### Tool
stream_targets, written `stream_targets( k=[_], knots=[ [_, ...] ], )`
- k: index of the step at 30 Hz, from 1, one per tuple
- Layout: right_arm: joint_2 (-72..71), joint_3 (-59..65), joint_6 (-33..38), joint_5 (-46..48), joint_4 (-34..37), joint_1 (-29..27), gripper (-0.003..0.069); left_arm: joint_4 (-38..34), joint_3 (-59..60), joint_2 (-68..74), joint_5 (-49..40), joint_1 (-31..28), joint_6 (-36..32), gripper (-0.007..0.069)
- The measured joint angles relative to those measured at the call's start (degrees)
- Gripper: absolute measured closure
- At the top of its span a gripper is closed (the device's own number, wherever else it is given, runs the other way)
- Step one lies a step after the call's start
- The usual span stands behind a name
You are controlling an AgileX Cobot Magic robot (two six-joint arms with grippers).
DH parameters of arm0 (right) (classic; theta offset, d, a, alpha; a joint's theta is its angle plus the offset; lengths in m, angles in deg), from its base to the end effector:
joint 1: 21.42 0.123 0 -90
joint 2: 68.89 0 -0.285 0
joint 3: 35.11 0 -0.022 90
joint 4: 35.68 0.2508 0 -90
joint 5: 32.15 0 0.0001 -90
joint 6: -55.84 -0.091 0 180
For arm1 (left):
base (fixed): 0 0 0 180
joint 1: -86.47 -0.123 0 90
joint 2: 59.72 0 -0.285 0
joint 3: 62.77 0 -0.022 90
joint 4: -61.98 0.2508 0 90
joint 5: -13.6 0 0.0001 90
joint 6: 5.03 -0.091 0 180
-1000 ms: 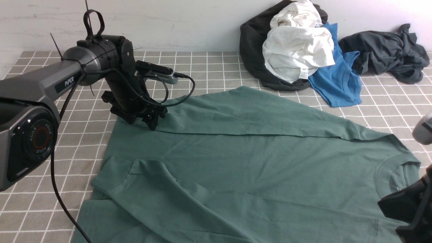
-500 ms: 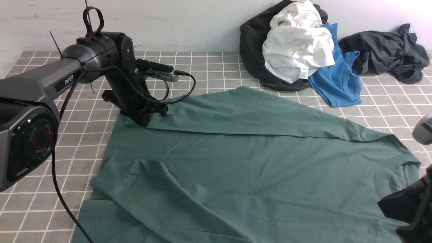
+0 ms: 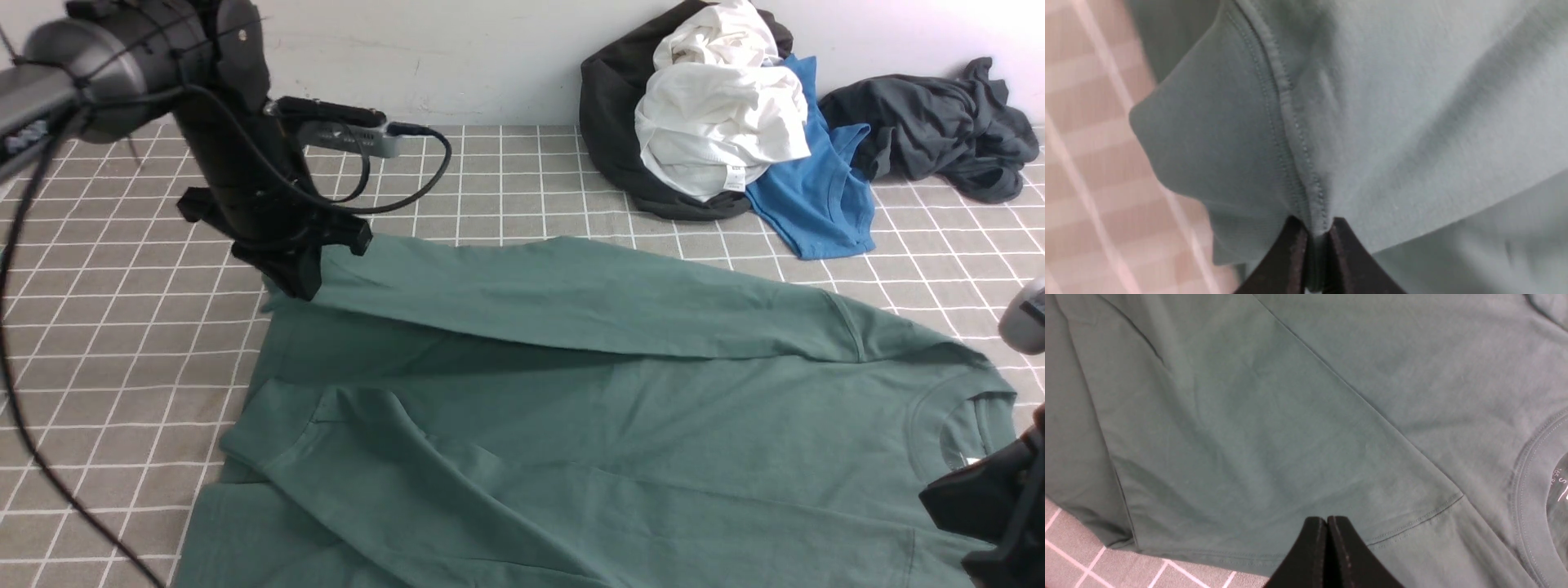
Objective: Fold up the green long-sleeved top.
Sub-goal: Use the left arm to drag and drop the cuff onto the cuff closest to the left arm
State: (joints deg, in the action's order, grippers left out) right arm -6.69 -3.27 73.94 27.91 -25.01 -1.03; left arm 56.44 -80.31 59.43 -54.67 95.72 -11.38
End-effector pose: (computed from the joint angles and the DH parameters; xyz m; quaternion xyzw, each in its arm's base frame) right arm 0.1435 0.0689 0.2988 -0.2942 0.9251 0.0934 0.2213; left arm 0.3983 -0.0731 0.2538 0.1213 0.9876 -0.0485 0.0869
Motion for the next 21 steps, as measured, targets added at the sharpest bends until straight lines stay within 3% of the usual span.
stream_targets(
  k=[11,18,21],
  knots=[
    [0.0,0.0,-1.1,0.7,0.1,0.0,0.0673,-4.7,39.1,-20.0,13.1,2.9,-0.7,0.0601],
    [0.0,0.0,-1.1,3.3,0.6,0.0,0.0673,-5.3,46.8,-21.0,19.0,4.3,-0.7,0.0592],
    [0.0,0.0,-0.6,4.4,1.4,0.1,0.0657,-4.8,46.9,-21.1,20.0,4.3,-0.6,0.0536]
  ],
)
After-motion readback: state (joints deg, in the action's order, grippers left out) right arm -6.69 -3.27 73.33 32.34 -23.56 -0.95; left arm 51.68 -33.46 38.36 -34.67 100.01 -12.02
